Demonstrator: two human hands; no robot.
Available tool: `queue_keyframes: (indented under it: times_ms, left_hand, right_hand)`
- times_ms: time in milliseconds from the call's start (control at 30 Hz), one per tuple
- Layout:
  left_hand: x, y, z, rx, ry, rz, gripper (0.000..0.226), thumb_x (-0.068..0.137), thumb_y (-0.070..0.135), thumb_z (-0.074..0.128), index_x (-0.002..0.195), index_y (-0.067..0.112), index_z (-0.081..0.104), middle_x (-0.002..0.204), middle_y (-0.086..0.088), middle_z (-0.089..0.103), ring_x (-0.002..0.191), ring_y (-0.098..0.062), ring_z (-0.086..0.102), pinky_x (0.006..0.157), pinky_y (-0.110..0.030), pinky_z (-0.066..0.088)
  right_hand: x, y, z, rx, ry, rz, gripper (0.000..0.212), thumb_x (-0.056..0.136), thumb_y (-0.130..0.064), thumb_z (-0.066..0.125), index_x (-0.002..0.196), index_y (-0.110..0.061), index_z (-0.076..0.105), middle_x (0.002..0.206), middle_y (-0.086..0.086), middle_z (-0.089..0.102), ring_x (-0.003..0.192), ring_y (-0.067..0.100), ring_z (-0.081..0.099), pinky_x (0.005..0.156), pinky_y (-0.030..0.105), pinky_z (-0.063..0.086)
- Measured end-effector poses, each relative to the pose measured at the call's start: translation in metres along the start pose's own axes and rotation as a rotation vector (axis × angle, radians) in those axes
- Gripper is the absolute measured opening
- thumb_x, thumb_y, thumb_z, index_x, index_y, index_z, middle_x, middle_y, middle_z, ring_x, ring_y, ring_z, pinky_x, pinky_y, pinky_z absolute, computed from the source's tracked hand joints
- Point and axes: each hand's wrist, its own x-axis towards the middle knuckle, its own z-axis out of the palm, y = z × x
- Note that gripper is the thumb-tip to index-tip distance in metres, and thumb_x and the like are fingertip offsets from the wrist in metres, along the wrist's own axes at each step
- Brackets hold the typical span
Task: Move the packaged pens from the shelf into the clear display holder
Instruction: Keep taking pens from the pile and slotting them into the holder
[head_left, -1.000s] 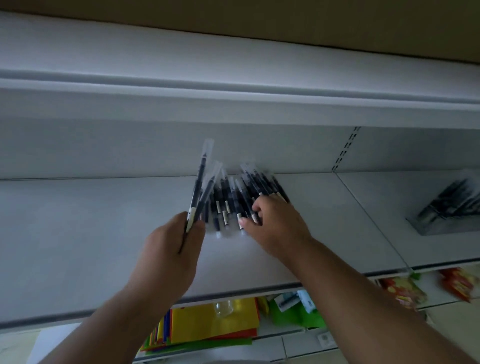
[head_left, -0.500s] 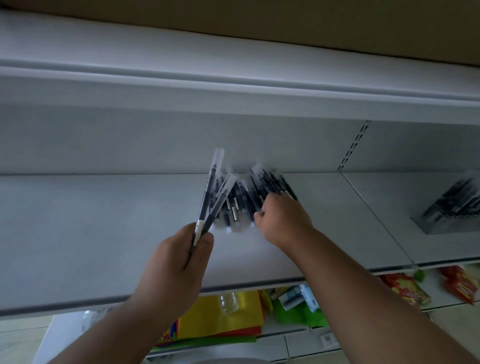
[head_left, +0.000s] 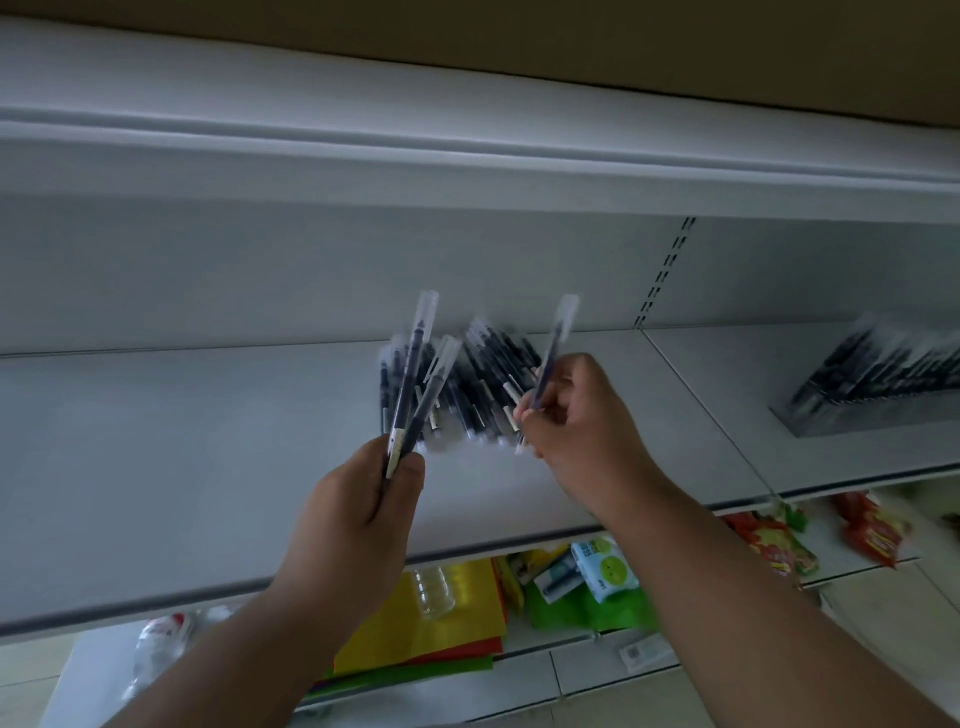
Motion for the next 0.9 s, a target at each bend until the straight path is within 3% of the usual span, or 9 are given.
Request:
queue_keyframes:
  times_ms: [133,200,333,500,600,667,833,900]
  left_hand:
    - [-0.003,0.016,0.032,-0.044,-0.025,0.012,0.030,0.095,0.036,0.041,0.075,0.016,0.050,0.054,0.004,0.043,0.047,-0.007,0.036,0.051,-0.034,0.032]
    - [-0.004,0.026,0.053,-0.056,-0.049,0.024,0.028,0.097,0.035,0.041,0.077,0.018,0.051,0.054,0.004,0.043,0.046,-0.008,0.037,0.052,-0.033,0.033]
    - [-0.011,0.057,0.110,-0.065,-0.099,0.036,0.025,0.098,0.033,0.043,0.078,0.020,0.052,0.059,-0.001,0.050,0.051,-0.015,0.043,0.055,-0.037,0.038]
    - [-0.039,0.119,0.207,-0.100,-0.153,0.061,0.028,0.101,0.031,0.043,0.078,0.018,0.051,0.059,-0.001,0.049,0.046,-0.008,0.043,0.053,-0.033,0.039]
    - [-0.059,0.155,0.269,-0.117,-0.207,0.106,0.028,0.101,0.034,0.042,0.077,0.022,0.049,0.060,0.001,0.048,0.048,-0.007,0.043,0.054,-0.036,0.036]
    - [-0.071,0.173,0.303,-0.123,-0.247,0.128,0.027,0.101,0.035,0.042,0.078,0.024,0.050,0.061,0.004,0.047,0.049,-0.006,0.043,0.053,-0.033,0.035]
    - [-0.087,0.212,0.369,-0.113,-0.291,0.161,0.027,0.100,0.035,0.042,0.076,0.025,0.049,0.055,0.006,0.045,0.046,-0.006,0.043,0.051,-0.033,0.034]
    - [-0.082,0.221,0.387,-0.106,-0.302,0.162,0.027,0.100,0.036,0.042,0.075,0.026,0.048,0.054,0.008,0.047,0.047,-0.006,0.043,0.052,-0.034,0.034]
  right_hand:
    - [-0.023,-0.002,-0.044,0.224,0.081,-0.078,0.016,0.095,-0.010,0.055,0.094,-0.025,0.050,0.084,0.003,0.068,0.061,0.014,0.060,0.057,0.025,0.047]
    - [-0.036,0.003,-0.070,0.249,0.149,-0.129,0.011,0.101,-0.016,0.048,0.091,-0.020,0.051,0.083,0.006,0.067,0.059,0.020,0.059,0.057,0.027,0.047]
    - [-0.067,0.030,-0.138,0.114,0.302,-0.144,0.020,0.103,-0.029,0.043,0.089,-0.022,0.055,0.080,0.001,0.067,0.062,0.019,0.063,0.060,0.032,0.049]
    - [-0.115,0.080,-0.246,-0.128,0.475,-0.136,0.015,0.100,-0.033,0.047,0.090,-0.028,0.057,0.065,-0.002,0.061,0.059,0.010,0.059,0.058,0.039,0.051]
    - [-0.141,0.113,-0.318,-0.178,0.559,-0.083,0.003,0.095,-0.030,0.057,0.095,-0.032,0.055,0.074,-0.006,0.063,0.068,0.009,0.063,0.065,0.044,0.055]
    - [-0.150,0.132,-0.354,-0.146,0.601,-0.049,0.014,0.092,-0.026,0.063,0.100,-0.033,0.054,0.083,-0.008,0.065,0.075,0.011,0.066,0.068,0.047,0.058]
    - [-0.155,0.164,-0.419,-0.145,0.629,-0.070,0.007,0.098,-0.023,0.053,0.101,-0.017,0.054,0.077,-0.004,0.064,0.066,0.005,0.065,0.062,0.036,0.057]
    - [-0.147,0.173,-0.435,-0.147,0.617,-0.094,0.011,0.101,-0.025,0.048,0.098,-0.017,0.054,0.074,-0.001,0.063,0.065,0.005,0.064,0.062,0.038,0.056]
